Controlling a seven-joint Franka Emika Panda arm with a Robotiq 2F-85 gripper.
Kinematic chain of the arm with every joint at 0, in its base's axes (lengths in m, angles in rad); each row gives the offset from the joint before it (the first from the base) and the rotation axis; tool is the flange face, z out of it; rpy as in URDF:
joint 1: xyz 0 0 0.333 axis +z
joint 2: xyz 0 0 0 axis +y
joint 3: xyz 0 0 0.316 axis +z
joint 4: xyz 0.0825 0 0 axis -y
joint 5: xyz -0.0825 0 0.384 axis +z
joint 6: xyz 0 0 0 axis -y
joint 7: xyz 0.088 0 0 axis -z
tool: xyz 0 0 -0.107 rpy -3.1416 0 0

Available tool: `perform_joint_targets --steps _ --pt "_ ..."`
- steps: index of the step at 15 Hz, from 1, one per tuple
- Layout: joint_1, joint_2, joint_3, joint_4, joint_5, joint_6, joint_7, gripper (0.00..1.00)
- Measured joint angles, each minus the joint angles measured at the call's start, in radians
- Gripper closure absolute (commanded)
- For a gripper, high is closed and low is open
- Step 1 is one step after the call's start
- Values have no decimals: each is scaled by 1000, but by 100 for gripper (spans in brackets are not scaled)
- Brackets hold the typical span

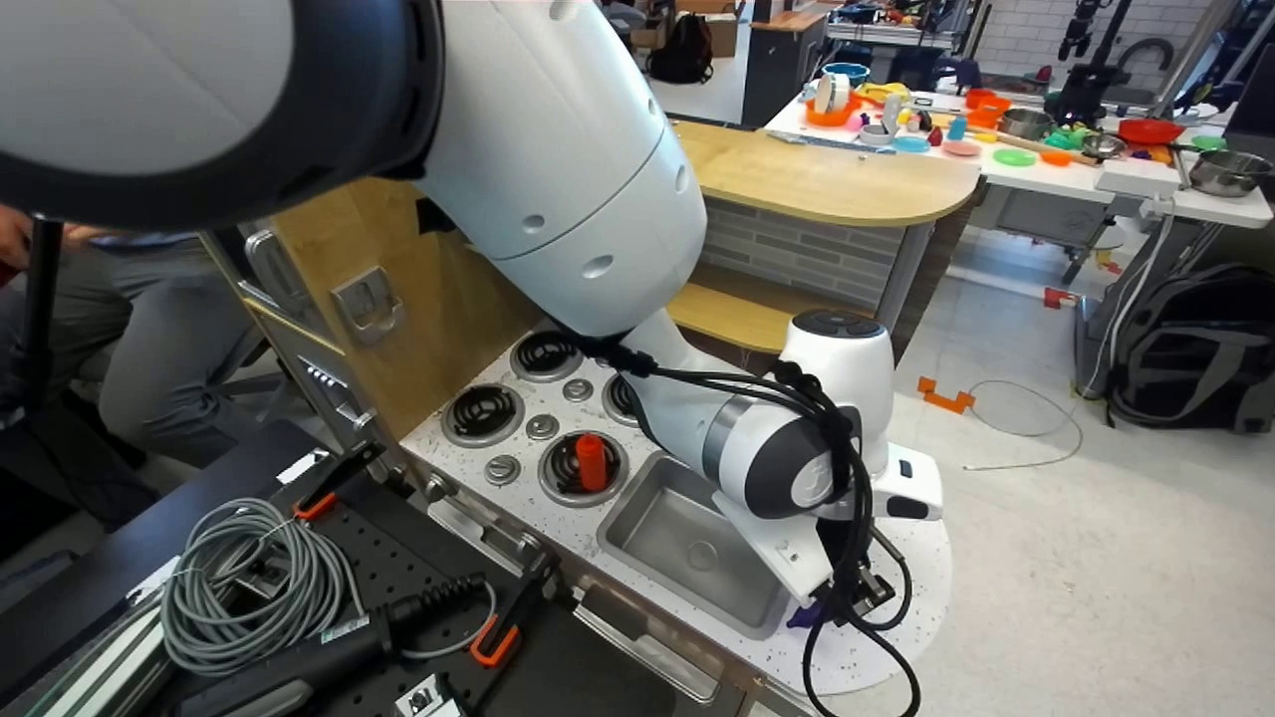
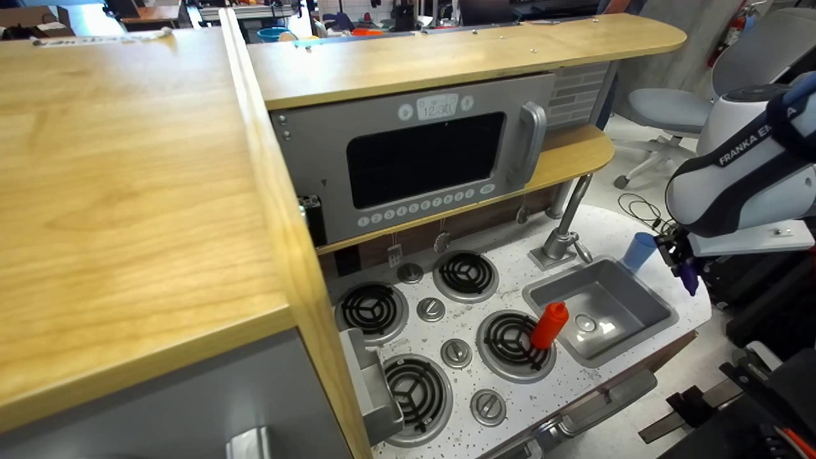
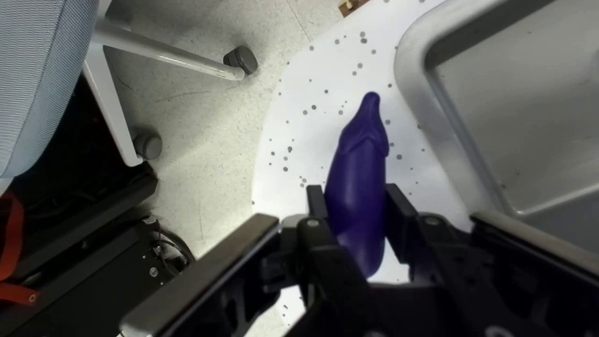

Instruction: Pick up the purple object in the sink and place it on the counter-top.

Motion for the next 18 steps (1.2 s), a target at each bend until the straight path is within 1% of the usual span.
perform_joint_targets --steps 4,8,13,18 --pt "-2 41 -25 61 0 -53 14 91" --pt "-9 78 -41 73 -1 -66 14 91" --pt "-11 110 -39 91 -1 -66 14 91" --pt "-11 113 -16 119 1 -66 22 91"
